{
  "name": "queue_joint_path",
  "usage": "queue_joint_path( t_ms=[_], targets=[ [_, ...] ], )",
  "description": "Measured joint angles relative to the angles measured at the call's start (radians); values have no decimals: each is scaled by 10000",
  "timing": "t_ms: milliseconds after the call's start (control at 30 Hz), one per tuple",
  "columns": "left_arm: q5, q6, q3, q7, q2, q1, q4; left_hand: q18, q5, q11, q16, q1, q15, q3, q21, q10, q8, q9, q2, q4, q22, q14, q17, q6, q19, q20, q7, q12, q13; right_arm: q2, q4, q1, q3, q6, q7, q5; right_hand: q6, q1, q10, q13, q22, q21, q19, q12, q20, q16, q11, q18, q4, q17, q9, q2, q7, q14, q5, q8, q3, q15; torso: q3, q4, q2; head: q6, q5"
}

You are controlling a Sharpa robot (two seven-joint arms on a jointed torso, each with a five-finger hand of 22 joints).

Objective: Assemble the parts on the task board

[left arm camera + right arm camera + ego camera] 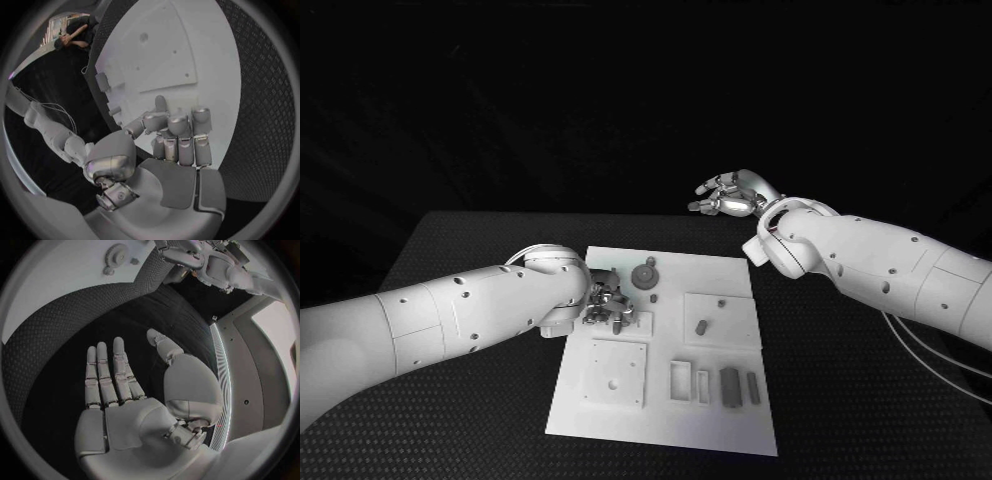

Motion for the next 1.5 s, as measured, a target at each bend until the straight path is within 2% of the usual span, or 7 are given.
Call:
queue_joint_path(
  t_ms=[333,633,767,967,1167,1233,1500],
  targets=[
    [-8,-30,-6,-34,-29,-10,-99,0,-34,-177,79,-689,-50,-1240,-40,-300,47,37,-925,-69,-1,-48,-76,20,-62,44,-90,0,-54,-5,-3,-1,-1,1,-2,0,-1,0,0,-40,12,-40,-14,0,14,0,0,0,0,-23,-23,0,1,0,0,0,0,0,-2,0,0,8,-12],
    [-1,-107,17,-35,-157,-13,-81,0,-34,-181,79,-657,-51,-1368,-40,-304,47,49,-1139,-121,-2,-50,-116,-54,-127,50,-89,0,-81,-13,-11,-2,-2,2,-2,1,-9,0,0,-75,30,-40,-37,0,38,0,0,0,0,-36,-33,0,9,-36,0,0,-56,36,-2,0,-1,20,-32],
    [145,-211,202,-7,-266,-19,-37,0,-34,-191,79,-450,-104,-1399,-93,-322,44,44,-1346,-152,-3,-155,-190,-227,-147,71,-32,0,-147,-25,-29,-5,-2,1,-2,1,-14,0,0,-89,36,-40,-37,0,37,0,0,0,0,-46,-43,0,14,-36,0,0,-56,36,-2,0,-2,43,-38],
    [807,-525,901,111,-399,68,-31,1,-34,171,-450,-35,121,-1344,-545,-757,-392,-123,-1634,-381,-49,-720,-570,-991,-593,231,271,-590,-510,-47,-73,-6,0,0,0,1,-16,0,0,-100,46,-78,-37,39,37,0,0,-1,0,-56,-43,0,16,-36,0,0,-55,36,0,0,-8,116,-53],
    [1210,-753,990,276,-463,468,-324,-26,-34,456,-968,736,413,-1256,-1020,-1262,-670,-237,-1505,-676,-236,-1204,-909,-1658,-1020,359,568,-1143,-833,-47,-122,-6,0,0,1,1,-18,0,0,-112,46,-78,-72,39,1,0,0,-1,0,-56,-52,0,18,-63,0,0,-55,63,6,2,-8,188,-60],
    [1226,-810,1000,327,-399,583,-657,-236,24,625,-1446,1120,671,-1207,-1410,-1693,-768,-268,-1476,-813,-381,-1641,-1170,-2012,-1400,462,762,-1643,-1111,-46,-140,-6,0,0,2,2,-18,0,0,-112,45,-78,-72,39,1,0,0,-1,0,-56,-52,0,18,-63,0,0,-55,63,10,1,-8,213,-61],
    [1140,-855,993,461,252,643,-2185,-237,25,798,-2206,1307,1044,-1453,-2052,-1873,-768,-279,-1439,-499,-621,-1859,-1615,-2338,-1628,586,944,-2490,-1641,-21,-172,-11,-1,0,3,2,-26,0,0,-122,53,-78,-72,39,1,0,0,-2,-1,-64,-52,0,25,-63,0,0,-55,62,10,-26,17,279,-65]
  ],
)
